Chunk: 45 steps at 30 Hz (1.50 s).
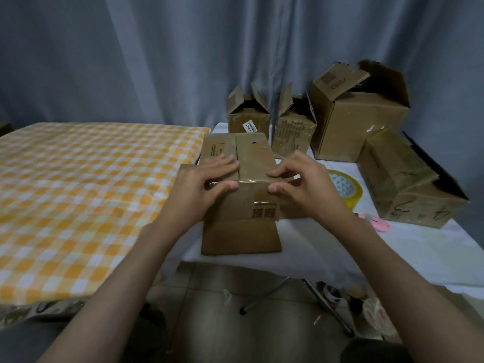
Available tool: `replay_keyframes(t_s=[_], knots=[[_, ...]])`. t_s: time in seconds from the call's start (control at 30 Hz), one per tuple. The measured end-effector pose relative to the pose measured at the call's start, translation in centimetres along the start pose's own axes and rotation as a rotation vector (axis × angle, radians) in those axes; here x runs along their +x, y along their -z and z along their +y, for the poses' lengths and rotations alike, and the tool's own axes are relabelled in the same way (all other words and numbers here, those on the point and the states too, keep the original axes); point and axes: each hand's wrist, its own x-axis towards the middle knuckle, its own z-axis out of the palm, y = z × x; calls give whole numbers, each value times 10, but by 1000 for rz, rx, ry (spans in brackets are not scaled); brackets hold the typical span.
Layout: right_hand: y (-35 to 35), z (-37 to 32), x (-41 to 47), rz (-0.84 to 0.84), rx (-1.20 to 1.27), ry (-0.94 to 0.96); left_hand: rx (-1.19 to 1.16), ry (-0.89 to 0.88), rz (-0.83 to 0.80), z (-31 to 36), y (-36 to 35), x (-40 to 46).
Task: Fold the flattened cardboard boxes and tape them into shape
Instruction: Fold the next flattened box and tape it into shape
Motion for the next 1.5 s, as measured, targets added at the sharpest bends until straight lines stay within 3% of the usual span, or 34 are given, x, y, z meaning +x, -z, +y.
replay_keyframes(t_s=[0.3, 0.57, 0.7, 0.9, 1.13, 1.3, 1.37, 1.5], knots=[[0, 3, -3, 76, 99, 58, -96, 94, 54, -26, 30, -13], [18, 15, 0, 138, 155, 2, 59, -191, 213, 13, 24, -15], [22, 16, -1, 35, 131, -42, 166, -267, 31, 26, 21, -12], [14, -1, -7, -55, 33, 25, 365, -128, -347, 17, 1, -5], [-3, -10, -17, -81, -22, 85, 418, -54, -416, 18, -3, -6], [-11, -10, -20, -128, -213, 205, 125, 206, -462, 22, 8, 5], [-15, -10, -20, -133, -294, 221, 237, 217, -535, 16, 9, 21], [-16, -10, -18, -108, -223, 226, 479, 264, -626, -4, 5, 65]])
